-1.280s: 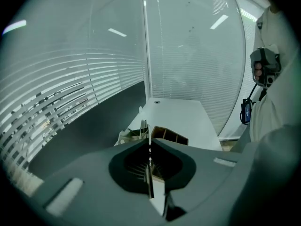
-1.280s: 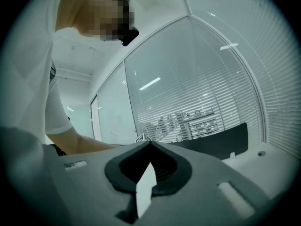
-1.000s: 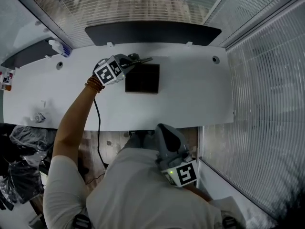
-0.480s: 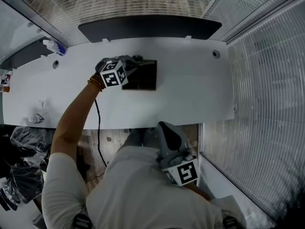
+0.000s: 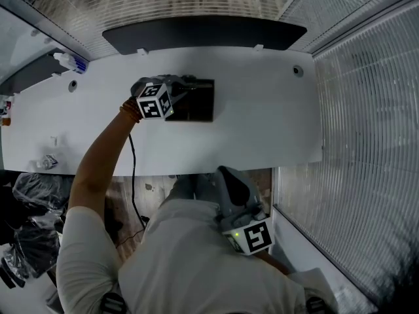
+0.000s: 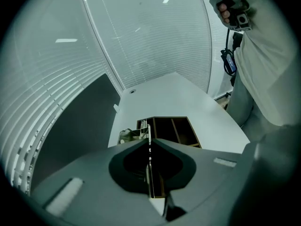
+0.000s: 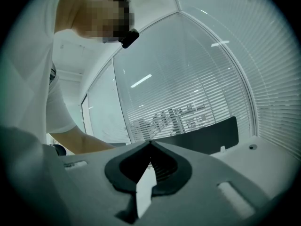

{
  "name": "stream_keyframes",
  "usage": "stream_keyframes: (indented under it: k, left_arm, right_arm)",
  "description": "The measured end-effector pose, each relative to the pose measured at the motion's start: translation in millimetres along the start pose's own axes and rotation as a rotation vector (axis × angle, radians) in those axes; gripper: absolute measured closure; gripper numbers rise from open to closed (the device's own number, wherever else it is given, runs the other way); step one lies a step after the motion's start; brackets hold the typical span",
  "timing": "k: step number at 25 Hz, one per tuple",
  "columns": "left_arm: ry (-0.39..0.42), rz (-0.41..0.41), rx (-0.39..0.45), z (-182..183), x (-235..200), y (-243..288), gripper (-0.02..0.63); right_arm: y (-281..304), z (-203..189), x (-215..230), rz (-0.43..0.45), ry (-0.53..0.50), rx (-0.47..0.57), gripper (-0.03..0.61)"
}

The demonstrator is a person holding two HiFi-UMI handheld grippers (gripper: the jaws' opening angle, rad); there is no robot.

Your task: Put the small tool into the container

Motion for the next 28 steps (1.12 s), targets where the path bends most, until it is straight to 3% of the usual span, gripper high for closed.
stream_keyframes:
  k: [28]
  left_arm:
    - [-0.029, -0.084, -0.006, -23.7, 3.2, 34.2, 0.606]
  right_arm:
    - [11.5, -8.4, 7.5, -0.010, 0.031, -0.071, 0.578]
Point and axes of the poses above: the fingertips, and each gripper's own axes: y forward along the fingers, x to its right, z out of its top, the point moved 6 cm from there along -y, backward along the fingers, and after that the axes turned 2 degrees about x, right-handed, at the moved point
